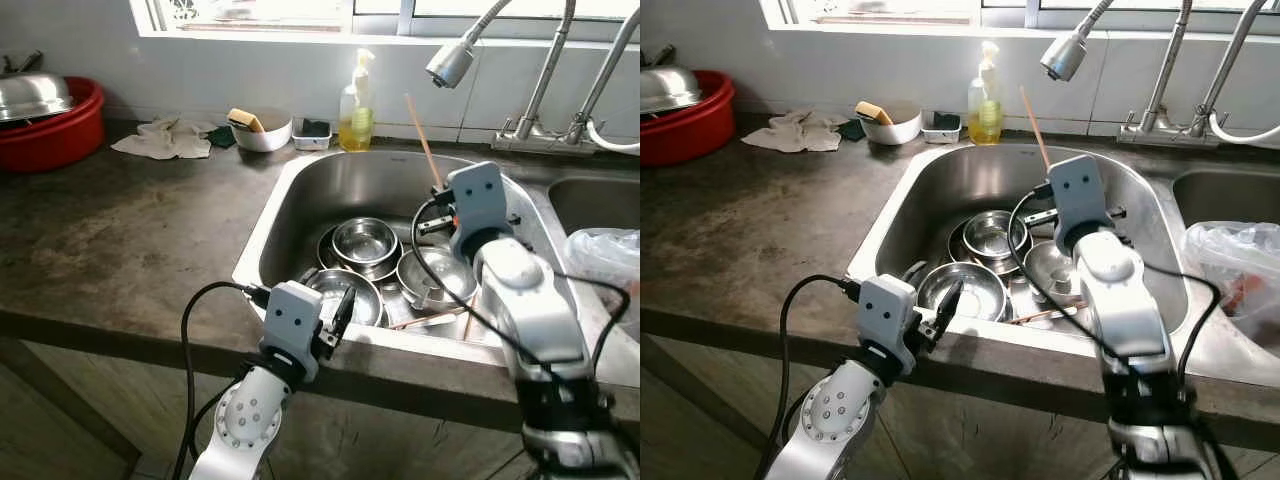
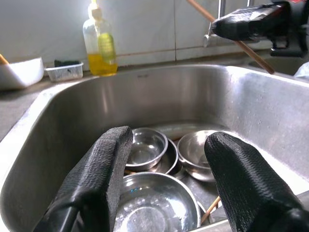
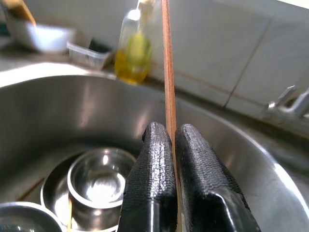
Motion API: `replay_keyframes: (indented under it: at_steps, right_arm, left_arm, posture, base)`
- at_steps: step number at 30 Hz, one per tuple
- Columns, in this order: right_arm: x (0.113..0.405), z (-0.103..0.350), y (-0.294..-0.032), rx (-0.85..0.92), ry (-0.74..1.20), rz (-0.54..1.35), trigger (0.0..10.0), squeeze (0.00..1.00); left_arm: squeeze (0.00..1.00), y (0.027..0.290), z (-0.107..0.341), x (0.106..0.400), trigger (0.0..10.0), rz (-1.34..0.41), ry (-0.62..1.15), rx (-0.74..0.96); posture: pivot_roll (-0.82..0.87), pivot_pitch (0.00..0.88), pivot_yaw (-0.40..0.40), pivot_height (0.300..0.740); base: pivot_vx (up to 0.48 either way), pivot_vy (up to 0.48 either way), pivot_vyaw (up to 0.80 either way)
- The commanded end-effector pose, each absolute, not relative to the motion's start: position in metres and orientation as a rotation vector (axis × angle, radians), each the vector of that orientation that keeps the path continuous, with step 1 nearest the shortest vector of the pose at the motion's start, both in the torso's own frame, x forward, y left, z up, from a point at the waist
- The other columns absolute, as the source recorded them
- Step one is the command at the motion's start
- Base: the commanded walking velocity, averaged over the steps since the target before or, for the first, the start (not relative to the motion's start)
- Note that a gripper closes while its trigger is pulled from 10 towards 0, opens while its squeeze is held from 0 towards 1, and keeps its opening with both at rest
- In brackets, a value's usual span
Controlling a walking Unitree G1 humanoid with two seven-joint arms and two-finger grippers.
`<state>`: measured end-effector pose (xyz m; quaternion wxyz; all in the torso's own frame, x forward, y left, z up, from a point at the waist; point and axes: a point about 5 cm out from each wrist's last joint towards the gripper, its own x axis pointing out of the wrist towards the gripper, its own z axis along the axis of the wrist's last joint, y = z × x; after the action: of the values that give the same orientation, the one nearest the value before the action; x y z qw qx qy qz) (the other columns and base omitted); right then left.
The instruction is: Kitchen organization
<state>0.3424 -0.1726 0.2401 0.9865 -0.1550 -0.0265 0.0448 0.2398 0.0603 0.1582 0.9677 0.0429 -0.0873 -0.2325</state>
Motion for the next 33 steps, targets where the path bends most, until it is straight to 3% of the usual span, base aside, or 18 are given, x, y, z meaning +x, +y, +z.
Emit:
replay_keyframes:
  at_steps: [1, 12, 19, 26, 28, 29, 30, 31, 33]
  right_arm:
    - [0.349, 0.238, -0.174, -0.311, -0.009, 0.11, 10.0, 0.0]
    - [0.378, 0.216, -0.173, -0.434, 0.232, 0.29, 10.0, 0.0]
    - [0.378, 0.198, -0.154, -0.44, 0.343, 0.531, 10.0, 0.0]
    - [0.379, 0.189, -0.151, -0.438, 0.4, 0.573, 10.0, 0.0]
    - [0.379, 0.189, -0.151, -0.431, 0.399, 0.589, 10.0, 0.17]
    - [0.379, 0.189, -0.152, -0.425, 0.399, 0.593, 10.0, 0.17]
    - [0.379, 0.189, -0.152, -0.42, 0.391, 0.599, 10.0, 0.82]
    - [0.378, 0.19, -0.152, -0.416, 0.385, 0.61, 10.0, 1.0]
    - [0.378, 0.19, -0.151, -0.415, 0.384, 0.616, 10.0, 1.0]
  left_arm:
    - [0.0, 0.062, 0.16, 0.237, 10.0, -0.461, -0.182, 0.085]
    - [0.0, 0.063, 0.16, 0.231, 10.0, -0.458, -0.17, 0.081]
    - [0.0, 0.063, 0.16, 0.226, 10.0, -0.456, -0.158, 0.074]
    - [0.0, 0.064, 0.16, 0.224, 10.0, -0.45, -0.152, 0.072]
    - [0.0, 0.064, 0.16, 0.224, 10.0, -0.451, -0.149, 0.07]
    - [0.0, 0.063, 0.16, 0.224, 10.0, -0.451, -0.149, 0.069]
    - [0.0, 0.063, 0.16, 0.224, 10.0, -0.451, -0.15, 0.07]
    - [0.0, 0.062, 0.161, 0.224, 10.0, -0.451, -0.151, 0.07]
    - [0.0, 0.062, 0.161, 0.224, 10.0, -0.45, -0.152, 0.07]
  posture:
    - [0.17, 0.12, -0.026, 0.74]
    - [0.19, 0.157, -0.039, 0.74]
    - [0.21, 0.175, -0.049, 0.74]
    - [0.22, 0.176, -0.049, 0.74]
    - [0.22, 0.174, -0.048, 0.74]
    - [0.22, 0.174, -0.048, 0.74]
    - [0.22, 0.17, -0.051, 0.74]
    - [0.22, 0.17, -0.051, 0.74]
    - [0.22, 0.17, -0.051, 0.74]
  base:
    - [0.0, 0.0, 0.0]
    - [0.0, 0.0, 0.0]
    - [0.0, 0.0, 0.0]
    - [0.0, 0.0, 0.0]
    - [0.0, 0.0, 0.0]
    - [0.0, 0.0, 0.0]
    - [0.0, 0.0, 0.0]
    - [0.0, 0.0, 0.0]
    - [0.0, 0.0, 0.0]
